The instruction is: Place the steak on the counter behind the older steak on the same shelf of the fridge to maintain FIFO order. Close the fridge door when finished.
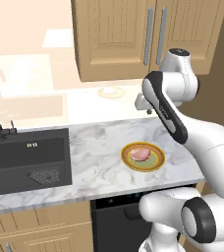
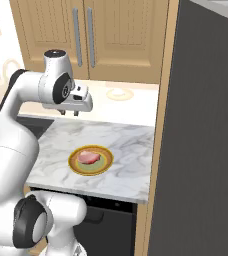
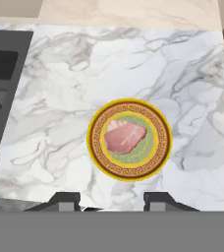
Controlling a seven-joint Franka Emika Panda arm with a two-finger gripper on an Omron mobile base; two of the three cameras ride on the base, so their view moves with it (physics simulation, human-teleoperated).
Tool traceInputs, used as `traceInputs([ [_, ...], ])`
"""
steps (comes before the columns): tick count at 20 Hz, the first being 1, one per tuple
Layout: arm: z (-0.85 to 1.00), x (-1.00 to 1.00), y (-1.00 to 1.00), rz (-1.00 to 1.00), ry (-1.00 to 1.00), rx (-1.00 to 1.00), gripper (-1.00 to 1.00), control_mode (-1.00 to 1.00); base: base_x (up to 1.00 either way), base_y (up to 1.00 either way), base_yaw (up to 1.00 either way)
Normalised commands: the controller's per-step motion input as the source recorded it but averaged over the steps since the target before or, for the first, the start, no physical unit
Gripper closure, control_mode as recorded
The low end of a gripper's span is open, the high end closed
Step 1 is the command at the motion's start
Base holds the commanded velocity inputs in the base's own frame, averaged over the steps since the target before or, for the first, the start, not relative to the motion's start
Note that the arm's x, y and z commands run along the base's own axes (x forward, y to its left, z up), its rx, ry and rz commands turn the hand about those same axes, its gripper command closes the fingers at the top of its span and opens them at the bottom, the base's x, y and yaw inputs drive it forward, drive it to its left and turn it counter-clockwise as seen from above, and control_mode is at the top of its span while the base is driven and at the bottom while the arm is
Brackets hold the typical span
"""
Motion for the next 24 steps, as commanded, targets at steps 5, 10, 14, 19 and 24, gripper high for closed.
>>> traceInputs([
  [5,-0.02,-0.1,0.0,0.0,0.0,0.0,-1.0,-1.0,0.0,0.0,0.0],
  [10,-0.44,-0.08,0.0,0.0,0.03,0.01,-1.0,-1.0,0.0,0.0,0.0],
  [14,-0.64,0.0,0.02,0.0,0.04,0.0,-1.0,-1.0,0.0,0.0,0.0],
  [19,-0.58,0.0,-0.03,-0.01,0.09,0.05,-1.0,-1.0,0.0,0.0,0.0],
  [24,-0.52,0.23,-0.01,-0.02,0.18,0.07,-1.0,-1.0,0.0,0.0,0.0],
])
